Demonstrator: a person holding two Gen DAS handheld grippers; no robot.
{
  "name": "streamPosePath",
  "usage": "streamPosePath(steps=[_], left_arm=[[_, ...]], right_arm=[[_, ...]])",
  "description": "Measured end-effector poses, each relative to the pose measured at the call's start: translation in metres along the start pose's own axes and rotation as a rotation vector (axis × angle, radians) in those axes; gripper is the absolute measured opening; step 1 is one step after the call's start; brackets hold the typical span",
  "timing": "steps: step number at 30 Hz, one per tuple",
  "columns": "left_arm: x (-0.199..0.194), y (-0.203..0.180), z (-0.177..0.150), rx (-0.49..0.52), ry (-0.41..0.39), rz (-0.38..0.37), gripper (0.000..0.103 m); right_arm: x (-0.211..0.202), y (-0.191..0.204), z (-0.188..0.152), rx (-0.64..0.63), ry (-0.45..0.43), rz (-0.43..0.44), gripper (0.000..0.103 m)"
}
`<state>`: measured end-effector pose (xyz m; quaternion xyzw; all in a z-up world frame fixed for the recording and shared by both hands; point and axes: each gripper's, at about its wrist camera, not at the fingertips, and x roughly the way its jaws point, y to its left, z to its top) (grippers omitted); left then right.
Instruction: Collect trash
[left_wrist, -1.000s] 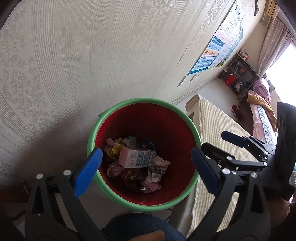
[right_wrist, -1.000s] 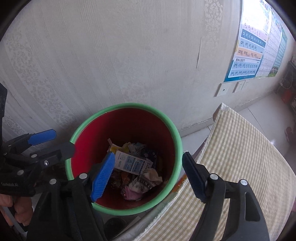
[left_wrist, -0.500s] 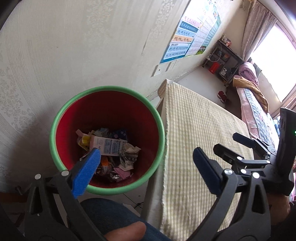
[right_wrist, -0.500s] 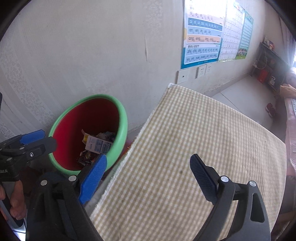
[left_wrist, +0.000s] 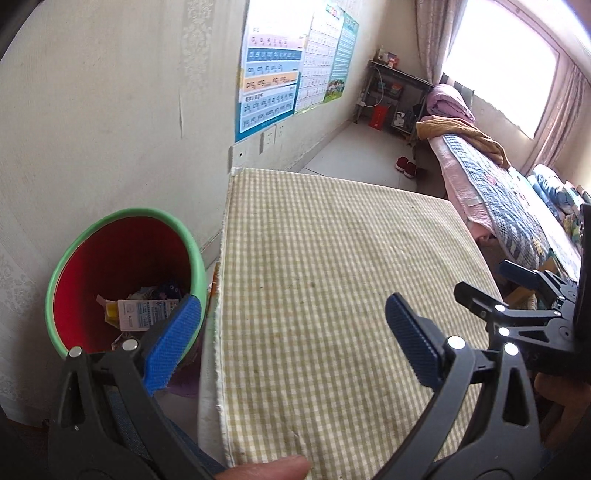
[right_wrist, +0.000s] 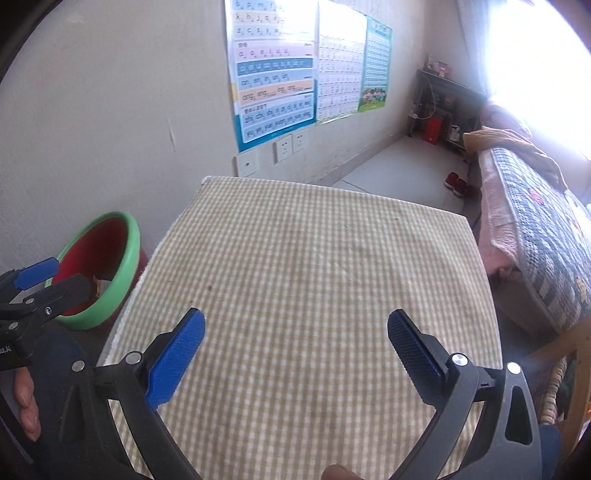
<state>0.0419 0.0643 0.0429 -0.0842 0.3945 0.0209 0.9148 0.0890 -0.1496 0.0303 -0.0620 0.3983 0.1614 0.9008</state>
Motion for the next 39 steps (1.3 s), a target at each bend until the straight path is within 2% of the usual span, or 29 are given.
streamPosePath(steps=[7,10,15,39], left_arm=[[-0.004,-0.039,-0.007,0.059,-0.014,-0.030,0.098],[-0.003,-0.050,-0.010,0.073,-0.001,-0.059,0.098],[-0.004,-0.067,-0.015,0.115,-0.002,-0.065,0.098],[-0.011,-0.077,-0.020,0.144,-0.018,-0.080,0.098]], right_arm=[[-0.029,-0.037,-0.026,0.091,-0.047,-0.086,0.096],[-0.036,-0.046,-0.034,0.134,-0.038,-0.098,0.096],[-0.042,-0.053,-0.039,0.167,-0.044,-0.111,0.096],[-0.058,-0.055,-0.042,0.171,-0.086,-0.139,0.096]])
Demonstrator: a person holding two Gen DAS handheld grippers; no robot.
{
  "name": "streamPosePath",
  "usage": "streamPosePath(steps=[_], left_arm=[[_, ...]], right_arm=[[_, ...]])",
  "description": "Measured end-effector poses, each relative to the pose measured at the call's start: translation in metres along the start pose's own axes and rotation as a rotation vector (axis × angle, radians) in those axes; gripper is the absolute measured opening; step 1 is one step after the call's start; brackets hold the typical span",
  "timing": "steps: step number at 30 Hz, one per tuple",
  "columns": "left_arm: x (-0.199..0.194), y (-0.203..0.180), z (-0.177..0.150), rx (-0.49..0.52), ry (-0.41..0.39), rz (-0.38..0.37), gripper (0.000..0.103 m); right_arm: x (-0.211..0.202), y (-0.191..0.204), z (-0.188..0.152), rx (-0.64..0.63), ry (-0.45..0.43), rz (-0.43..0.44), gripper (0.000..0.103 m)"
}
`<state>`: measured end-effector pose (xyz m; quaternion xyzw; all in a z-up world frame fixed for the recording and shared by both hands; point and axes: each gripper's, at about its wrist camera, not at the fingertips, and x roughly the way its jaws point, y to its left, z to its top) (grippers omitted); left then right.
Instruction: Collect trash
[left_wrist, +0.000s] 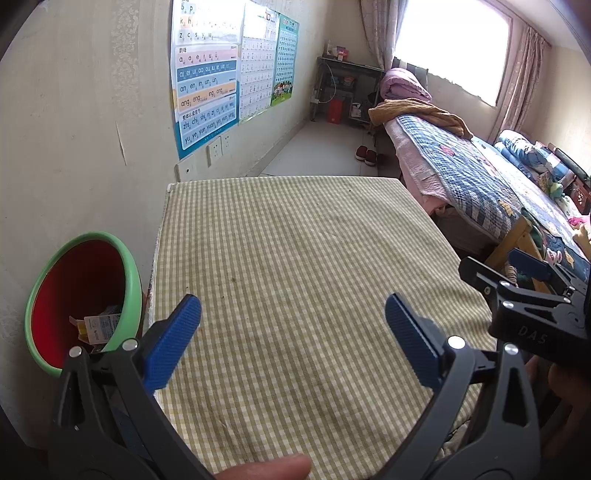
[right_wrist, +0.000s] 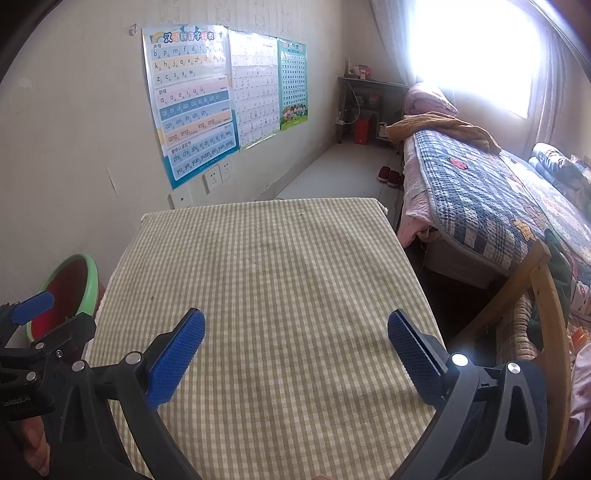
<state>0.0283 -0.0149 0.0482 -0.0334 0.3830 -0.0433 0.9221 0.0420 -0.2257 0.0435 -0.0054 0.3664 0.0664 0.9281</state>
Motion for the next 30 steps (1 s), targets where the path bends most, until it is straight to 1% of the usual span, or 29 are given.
streamPosePath(steps=[14,30], left_arm=[[0.0006,0.0055,0.0003,-0.013,-0.002,0.005,0.098],[0.0009,0.0057,0.0005,-0.020,-0.003,-0.002,0.098]], right_arm=[[-0.0018,0.0079,-0.0009,-0.025,0.000,-0.001,0.096],[-0.0026,0.0068,-0.0019,-0.024,0.002,-0.007,0.096]])
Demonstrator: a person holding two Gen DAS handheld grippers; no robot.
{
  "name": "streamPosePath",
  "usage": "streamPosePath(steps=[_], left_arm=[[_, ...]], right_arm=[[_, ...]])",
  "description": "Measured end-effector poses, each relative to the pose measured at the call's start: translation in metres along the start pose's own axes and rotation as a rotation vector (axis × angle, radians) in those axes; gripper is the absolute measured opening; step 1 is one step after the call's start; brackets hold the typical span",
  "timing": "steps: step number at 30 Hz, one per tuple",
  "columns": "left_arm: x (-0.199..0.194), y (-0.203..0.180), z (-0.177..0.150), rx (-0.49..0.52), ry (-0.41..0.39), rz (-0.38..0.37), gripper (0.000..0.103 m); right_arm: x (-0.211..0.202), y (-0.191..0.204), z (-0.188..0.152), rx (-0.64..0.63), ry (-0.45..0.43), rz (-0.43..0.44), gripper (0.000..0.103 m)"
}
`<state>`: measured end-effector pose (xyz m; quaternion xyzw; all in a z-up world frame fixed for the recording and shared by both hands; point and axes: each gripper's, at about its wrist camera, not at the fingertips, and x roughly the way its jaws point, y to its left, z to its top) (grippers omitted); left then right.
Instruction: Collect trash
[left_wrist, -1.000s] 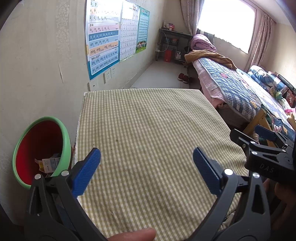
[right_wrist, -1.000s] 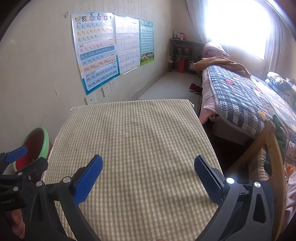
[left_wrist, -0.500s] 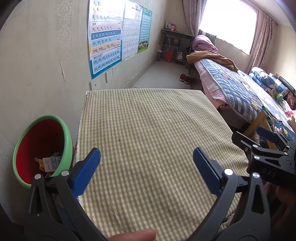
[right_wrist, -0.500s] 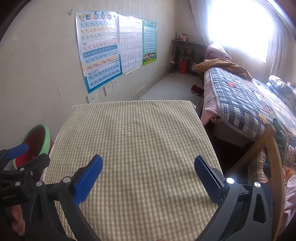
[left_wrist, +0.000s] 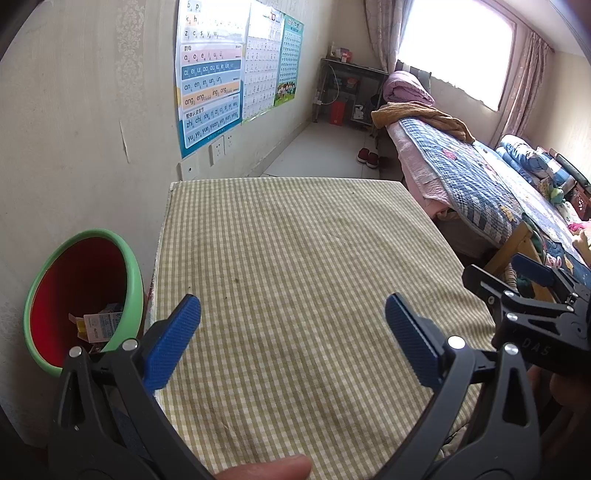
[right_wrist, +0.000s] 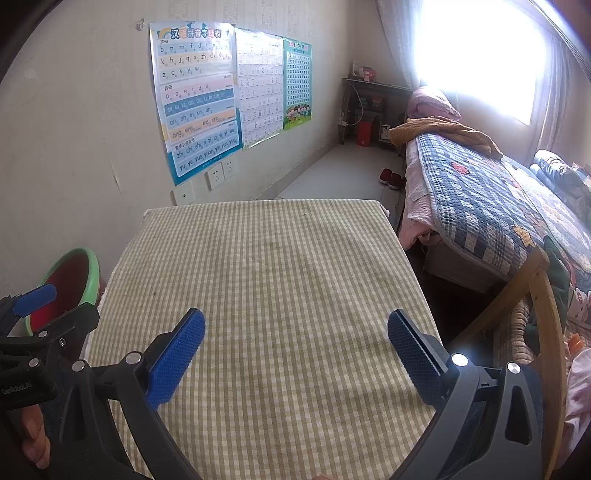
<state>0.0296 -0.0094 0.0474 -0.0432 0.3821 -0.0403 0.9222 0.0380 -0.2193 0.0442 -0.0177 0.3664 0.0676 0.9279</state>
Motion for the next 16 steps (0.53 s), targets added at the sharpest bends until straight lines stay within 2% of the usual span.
streamPosePath(steps=[8,16], left_arm=[[-0.0052,-0.0002,-0.0008,-0.004,-0.026,-0.016,0.098],[-0.0010,-0.0025,-0.0017,0.001,-0.005,-0.001,0.098]], right_arm=[[0.0001,-0.0011,0.0004,0.000,0.002,-0.002,0.096],[0.0003,-0.0011,0.0001,-0.001,0.006,-0.003,0.096]])
